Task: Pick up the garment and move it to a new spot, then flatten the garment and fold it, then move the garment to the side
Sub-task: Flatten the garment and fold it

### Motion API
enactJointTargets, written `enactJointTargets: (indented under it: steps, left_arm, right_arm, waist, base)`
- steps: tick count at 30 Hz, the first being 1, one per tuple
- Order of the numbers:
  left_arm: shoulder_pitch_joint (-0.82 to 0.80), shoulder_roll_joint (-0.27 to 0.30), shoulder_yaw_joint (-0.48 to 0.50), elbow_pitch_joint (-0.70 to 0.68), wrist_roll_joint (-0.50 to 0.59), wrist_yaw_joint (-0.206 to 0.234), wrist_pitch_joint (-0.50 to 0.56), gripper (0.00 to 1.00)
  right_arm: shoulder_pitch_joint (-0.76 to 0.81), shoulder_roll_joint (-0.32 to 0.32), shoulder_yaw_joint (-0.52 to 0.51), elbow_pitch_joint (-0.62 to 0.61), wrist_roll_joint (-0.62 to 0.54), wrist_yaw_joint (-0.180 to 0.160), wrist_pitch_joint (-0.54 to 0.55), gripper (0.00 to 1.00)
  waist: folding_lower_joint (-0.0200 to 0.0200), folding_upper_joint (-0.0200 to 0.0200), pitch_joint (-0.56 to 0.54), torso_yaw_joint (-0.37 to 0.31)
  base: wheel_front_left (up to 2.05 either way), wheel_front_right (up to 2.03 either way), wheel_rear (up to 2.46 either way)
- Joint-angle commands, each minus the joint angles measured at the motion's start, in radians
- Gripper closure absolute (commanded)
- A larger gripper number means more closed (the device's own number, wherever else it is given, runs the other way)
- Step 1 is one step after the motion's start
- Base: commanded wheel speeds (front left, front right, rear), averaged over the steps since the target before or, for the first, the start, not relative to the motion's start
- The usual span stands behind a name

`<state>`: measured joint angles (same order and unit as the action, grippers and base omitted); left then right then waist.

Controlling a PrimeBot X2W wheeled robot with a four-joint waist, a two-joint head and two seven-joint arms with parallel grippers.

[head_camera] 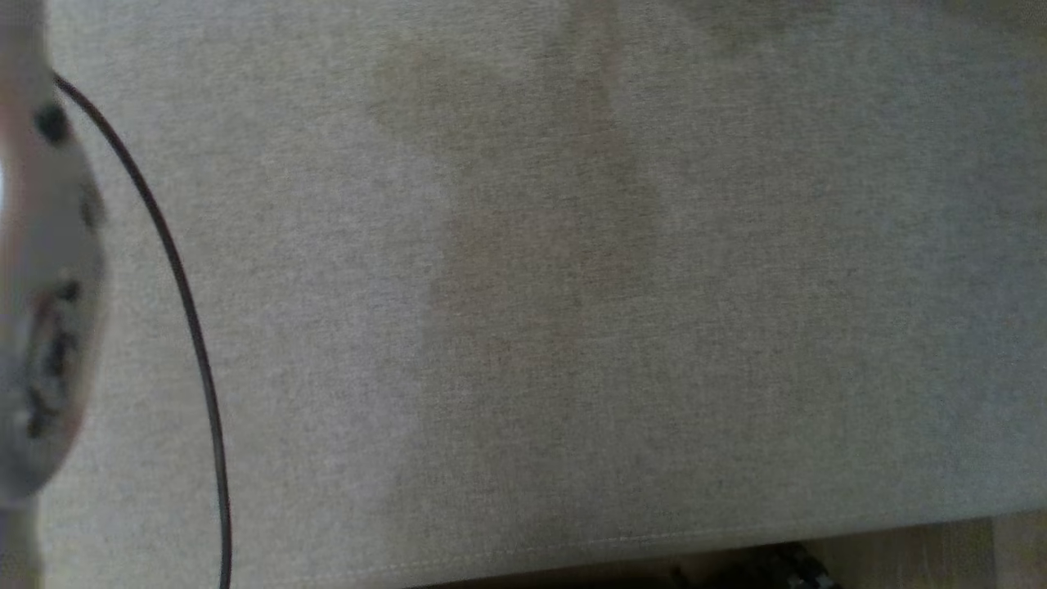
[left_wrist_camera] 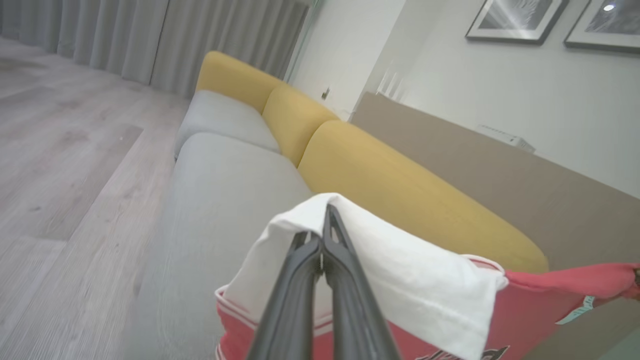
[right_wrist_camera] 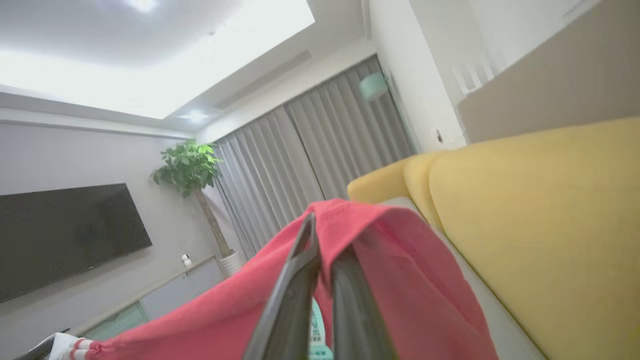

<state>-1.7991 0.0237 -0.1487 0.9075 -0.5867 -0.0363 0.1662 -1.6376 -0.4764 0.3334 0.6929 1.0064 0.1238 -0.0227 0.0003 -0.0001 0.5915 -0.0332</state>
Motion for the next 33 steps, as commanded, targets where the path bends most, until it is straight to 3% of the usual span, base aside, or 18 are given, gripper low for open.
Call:
enactJointTargets:
  steps: [1,7,17,26,27,33]
  left_arm:
    - [-0.084,0.030,-0.004,-0.019,-0.008,-0.009,-0.015,1.00]
    - [-0.092,0.027,-0.056,0.064,-0.036,-0.059,-0.001,1.00]
    - [0.240,0.082,-0.180,0.114,-0.086,-0.094,0.165,1.00]
    - [0.746,0.231,-0.321,-0.117,-0.280,-0.094,0.510,1.00]
    - [0.746,0.231,-0.321,-0.117,-0.280,-0.094,0.510,1.00]
    - [1.045,0.361,-0.343,-0.357,-0.388,-0.072,0.765,1.00]
  right_arm:
    - [-0.044,-0.015,0.002,-0.032,0.015,0.007,-0.019,1.00]
    - [-0.019,-0.052,0.111,-0.055,0.099,0.007,-0.013,1.00]
    - [0.379,-0.132,0.339,-0.128,0.297,0.007,0.100,1.00]
    - [0.700,-0.174,0.546,-0.110,0.390,0.007,0.335,1.00]
    - [0.700,-0.174,0.546,-0.110,0.390,0.007,0.335,1.00]
    - [0.845,-0.210,0.683,-0.162,0.401,0.007,0.522,1.00]
  waist:
    - [-0.0003,0.0001,-0.002,0.007]
    - [-0.0003,0.0001,-0.019,0.028]
    - [-0.0003,0.0001,-0.211,0.029]
    - [-0.0003,0.0001,-0.488,0.000]
    - [-0.0003,0.0001,-0.488,0.000]
    - [-0.0003,0.0001,-0.608,-0.033]
  base:
    - [0.00,0.00,0.00]
    - [0.00,0.00,0.00]
    - [0.00,0.00,0.00]
    - [0.00,0.00,0.00]
    - [0.00,0.00,0.00]
    - [0.00,0.00,0.00]
